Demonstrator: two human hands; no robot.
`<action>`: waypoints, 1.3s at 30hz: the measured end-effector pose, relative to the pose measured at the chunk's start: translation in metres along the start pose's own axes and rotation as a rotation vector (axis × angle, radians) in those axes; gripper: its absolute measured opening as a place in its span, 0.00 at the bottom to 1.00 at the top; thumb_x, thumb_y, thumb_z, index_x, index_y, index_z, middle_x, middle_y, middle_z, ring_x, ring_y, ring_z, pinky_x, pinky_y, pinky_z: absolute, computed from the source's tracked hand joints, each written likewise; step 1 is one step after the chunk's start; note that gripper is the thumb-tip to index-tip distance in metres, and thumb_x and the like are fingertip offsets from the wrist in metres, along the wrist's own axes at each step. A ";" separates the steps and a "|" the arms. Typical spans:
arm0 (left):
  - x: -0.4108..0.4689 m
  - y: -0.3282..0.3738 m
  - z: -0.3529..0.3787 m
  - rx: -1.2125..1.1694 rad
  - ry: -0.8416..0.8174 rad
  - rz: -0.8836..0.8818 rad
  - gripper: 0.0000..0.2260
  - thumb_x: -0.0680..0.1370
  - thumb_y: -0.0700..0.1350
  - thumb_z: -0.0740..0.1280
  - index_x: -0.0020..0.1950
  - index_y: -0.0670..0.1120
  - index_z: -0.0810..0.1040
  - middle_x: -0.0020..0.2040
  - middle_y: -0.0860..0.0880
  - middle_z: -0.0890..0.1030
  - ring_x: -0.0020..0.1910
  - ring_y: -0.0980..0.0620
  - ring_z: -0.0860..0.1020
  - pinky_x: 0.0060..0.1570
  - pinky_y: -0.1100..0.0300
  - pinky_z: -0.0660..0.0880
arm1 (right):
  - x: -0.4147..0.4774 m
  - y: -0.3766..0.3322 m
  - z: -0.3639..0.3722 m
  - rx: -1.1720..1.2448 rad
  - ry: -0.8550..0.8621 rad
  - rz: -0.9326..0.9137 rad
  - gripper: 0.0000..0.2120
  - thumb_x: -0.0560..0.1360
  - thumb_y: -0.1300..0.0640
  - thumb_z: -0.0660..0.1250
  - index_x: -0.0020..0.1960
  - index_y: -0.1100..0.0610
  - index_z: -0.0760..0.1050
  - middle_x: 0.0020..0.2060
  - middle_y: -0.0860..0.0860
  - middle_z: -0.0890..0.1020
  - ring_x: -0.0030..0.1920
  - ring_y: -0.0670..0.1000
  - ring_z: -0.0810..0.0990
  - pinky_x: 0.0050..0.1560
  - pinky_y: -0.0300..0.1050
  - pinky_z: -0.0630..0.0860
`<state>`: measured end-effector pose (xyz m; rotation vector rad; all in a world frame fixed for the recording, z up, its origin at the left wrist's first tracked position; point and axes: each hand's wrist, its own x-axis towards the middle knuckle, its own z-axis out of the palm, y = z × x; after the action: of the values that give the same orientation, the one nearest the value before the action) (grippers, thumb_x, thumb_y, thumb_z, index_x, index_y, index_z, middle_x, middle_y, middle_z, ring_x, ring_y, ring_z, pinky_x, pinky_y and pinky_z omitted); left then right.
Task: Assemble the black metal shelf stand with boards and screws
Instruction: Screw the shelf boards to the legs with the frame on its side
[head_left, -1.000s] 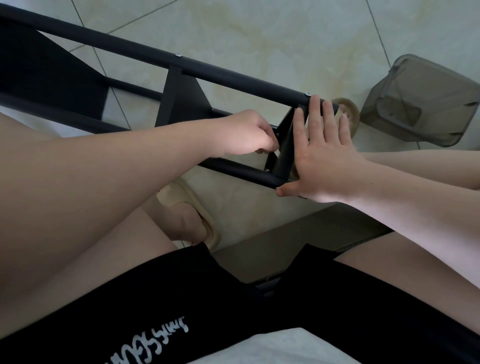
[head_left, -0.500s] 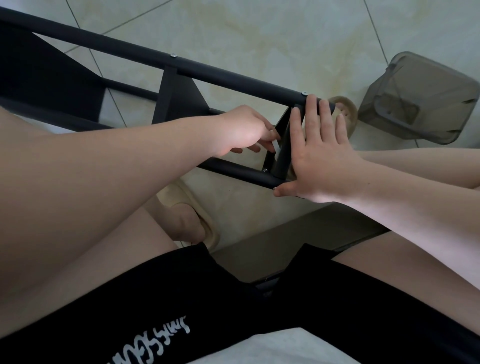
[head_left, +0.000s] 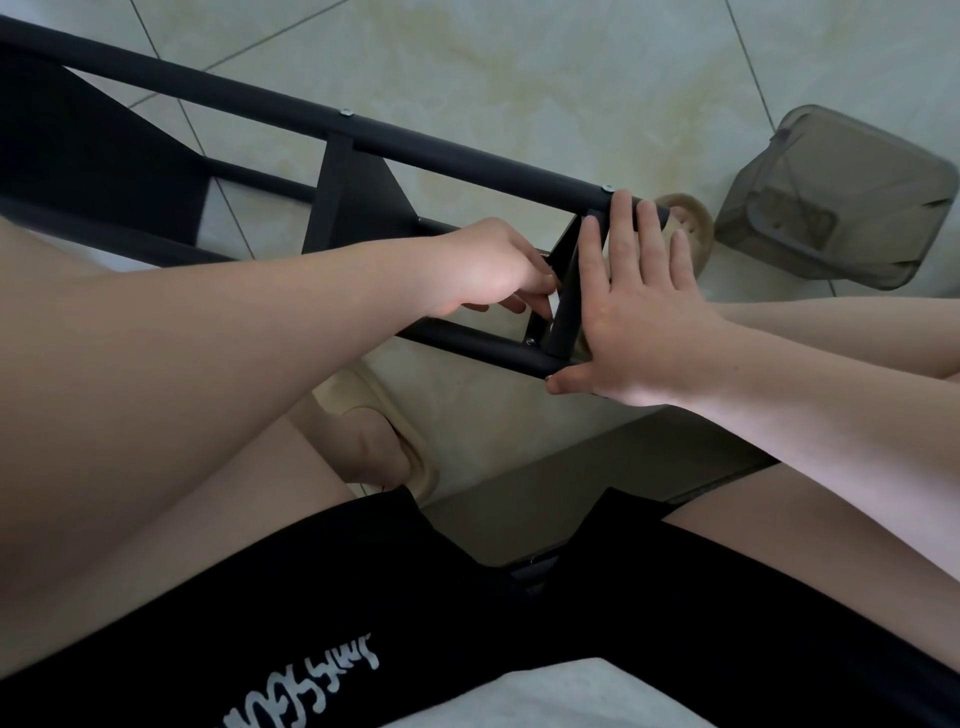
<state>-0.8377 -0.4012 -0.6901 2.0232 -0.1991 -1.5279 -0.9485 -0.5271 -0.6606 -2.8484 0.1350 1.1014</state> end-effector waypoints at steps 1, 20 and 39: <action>0.000 0.000 0.000 0.019 -0.004 0.007 0.04 0.81 0.49 0.67 0.50 0.52 0.81 0.42 0.55 0.87 0.49 0.57 0.83 0.48 0.60 0.74 | 0.000 0.000 0.000 -0.001 0.004 -0.001 0.68 0.67 0.25 0.67 0.78 0.64 0.28 0.76 0.65 0.28 0.77 0.66 0.28 0.77 0.65 0.37; -0.002 0.009 0.000 -0.003 -0.040 -0.077 0.06 0.82 0.46 0.65 0.50 0.48 0.80 0.41 0.53 0.87 0.50 0.57 0.83 0.54 0.57 0.75 | 0.000 0.000 0.002 -0.003 0.007 -0.005 0.68 0.66 0.24 0.67 0.78 0.64 0.27 0.76 0.65 0.29 0.77 0.66 0.29 0.77 0.66 0.38; 0.003 0.004 -0.004 0.130 -0.041 -0.054 0.05 0.82 0.46 0.65 0.49 0.52 0.80 0.46 0.55 0.85 0.51 0.57 0.81 0.50 0.56 0.73 | -0.003 -0.001 -0.002 -0.005 -0.029 -0.004 0.67 0.68 0.25 0.66 0.77 0.64 0.26 0.75 0.65 0.27 0.77 0.66 0.28 0.78 0.65 0.37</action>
<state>-0.8320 -0.4047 -0.6896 2.1143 -0.2675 -1.6285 -0.9488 -0.5263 -0.6571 -2.8344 0.1251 1.1427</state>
